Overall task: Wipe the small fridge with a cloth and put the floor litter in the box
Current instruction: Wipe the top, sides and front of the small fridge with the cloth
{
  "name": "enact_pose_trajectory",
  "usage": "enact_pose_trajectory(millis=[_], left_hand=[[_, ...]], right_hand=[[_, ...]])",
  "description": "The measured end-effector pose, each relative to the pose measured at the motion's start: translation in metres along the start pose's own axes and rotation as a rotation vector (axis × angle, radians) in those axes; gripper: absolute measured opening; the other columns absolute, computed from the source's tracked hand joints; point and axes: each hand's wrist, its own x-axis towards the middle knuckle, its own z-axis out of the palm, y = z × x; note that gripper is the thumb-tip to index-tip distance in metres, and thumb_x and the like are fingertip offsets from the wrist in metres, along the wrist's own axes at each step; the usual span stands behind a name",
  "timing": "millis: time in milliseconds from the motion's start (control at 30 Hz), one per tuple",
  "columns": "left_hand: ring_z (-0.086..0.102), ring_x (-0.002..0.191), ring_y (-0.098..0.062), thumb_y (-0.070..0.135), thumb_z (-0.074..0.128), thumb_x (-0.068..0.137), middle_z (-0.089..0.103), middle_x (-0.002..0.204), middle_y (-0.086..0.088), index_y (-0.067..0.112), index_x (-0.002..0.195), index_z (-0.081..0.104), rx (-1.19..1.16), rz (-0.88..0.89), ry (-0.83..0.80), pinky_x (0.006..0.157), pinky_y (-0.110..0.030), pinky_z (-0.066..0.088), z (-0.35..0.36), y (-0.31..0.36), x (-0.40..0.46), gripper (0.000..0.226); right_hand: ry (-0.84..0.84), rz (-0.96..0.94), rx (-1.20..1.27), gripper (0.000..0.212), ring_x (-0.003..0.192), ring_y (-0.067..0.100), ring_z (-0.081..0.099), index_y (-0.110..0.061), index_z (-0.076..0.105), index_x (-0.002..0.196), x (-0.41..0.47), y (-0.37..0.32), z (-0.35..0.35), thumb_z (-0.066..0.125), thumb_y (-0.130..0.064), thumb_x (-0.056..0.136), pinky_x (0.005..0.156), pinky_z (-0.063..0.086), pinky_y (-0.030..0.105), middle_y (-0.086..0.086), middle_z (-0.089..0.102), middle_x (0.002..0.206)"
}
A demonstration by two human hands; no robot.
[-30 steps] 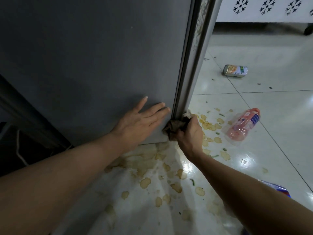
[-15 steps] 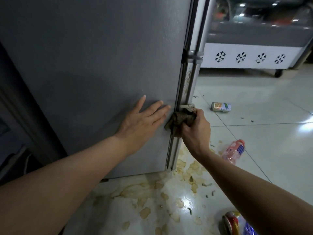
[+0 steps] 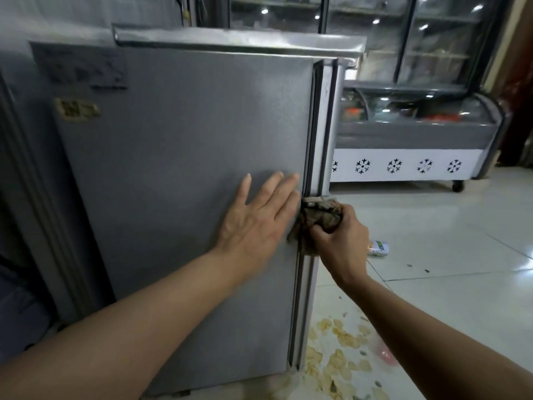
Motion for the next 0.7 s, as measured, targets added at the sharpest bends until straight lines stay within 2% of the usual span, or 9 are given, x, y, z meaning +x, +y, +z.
enact_pose_trajectory(millis=[67,133,200,267,300,400,700], left_hand=[[0.037,0.134,-0.025,0.012,0.027,0.072,0.040,0.148,-0.009,0.011,0.132,0.050,-0.013,-0.051,0.059,0.106,-0.053,0.025,-0.006,-0.008,0.012,0.065],[0.023,0.137,-0.025,0.011,0.041,0.069,0.030,0.152,-0.010,0.010,0.137,0.042,0.005,-0.100,0.085,0.110,-0.053,0.016,-0.023,-0.019,0.028,0.069],[0.003,0.143,-0.026,0.006,0.050,0.071,0.007,0.159,-0.010,0.010,0.147,0.020,-0.033,-0.130,0.085,0.111,-0.051,-0.002,-0.040,-0.030,0.047,0.082],[-0.015,0.144,-0.026,0.008,0.051,0.080,-0.018,0.157,-0.008,0.013,0.149,-0.003,-0.067,-0.182,0.038,0.105,-0.046,-0.018,-0.052,-0.041,0.066,0.089],[-0.017,0.144,-0.026,0.010,0.052,0.082,-0.022,0.156,-0.007,0.013,0.149,-0.008,-0.072,-0.213,0.034,0.105,-0.046,-0.019,-0.055,-0.045,0.075,0.090],[-0.017,0.144,-0.027,0.017,0.053,0.084,-0.022,0.155,-0.010,0.012,0.148,-0.010,-0.061,-0.273,-0.004,0.112,-0.051,-0.010,-0.057,-0.051,0.090,0.091],[-0.018,0.143,-0.029,0.024,0.055,0.084,-0.024,0.153,-0.013,0.012,0.147,-0.010,-0.035,-0.247,-0.056,0.114,-0.053,-0.005,-0.054,-0.054,0.093,0.092]], right_hand=[[-0.013,0.002,-0.012,0.037,0.082,0.029,0.060,-0.011,0.056,0.105,0.003,-0.005,-0.004,0.069,-0.017,0.070,0.071,0.050,0.040,0.009,0.067,0.091],[-0.034,0.005,-0.033,0.036,0.084,0.032,0.061,-0.011,0.055,0.103,0.007,-0.007,-0.006,0.069,-0.017,0.070,0.071,0.051,0.043,0.011,0.067,0.090],[-0.052,-0.001,-0.059,0.034,0.082,0.032,0.060,-0.012,0.054,0.100,0.010,-0.008,-0.007,0.068,-0.017,0.069,0.068,0.050,0.041,0.011,0.067,0.087],[-0.068,-0.011,-0.080,0.032,0.080,0.031,0.060,-0.014,0.054,0.096,0.013,-0.009,-0.009,0.069,-0.019,0.068,0.066,0.050,0.041,0.009,0.067,0.086],[-0.076,-0.017,-0.088,0.031,0.079,0.030,0.061,-0.015,0.053,0.095,0.014,-0.010,-0.010,0.069,-0.020,0.068,0.065,0.050,0.040,0.008,0.066,0.085],[-0.082,-0.028,-0.108,0.029,0.077,0.029,0.060,-0.016,0.052,0.091,0.016,-0.013,-0.012,0.069,-0.022,0.068,0.063,0.049,0.038,0.006,0.065,0.082],[0.002,-0.042,-0.077,0.027,0.071,0.025,0.060,-0.018,0.054,0.085,0.028,-0.032,-0.020,0.073,-0.022,0.065,0.061,0.048,0.035,0.002,0.065,0.075]])
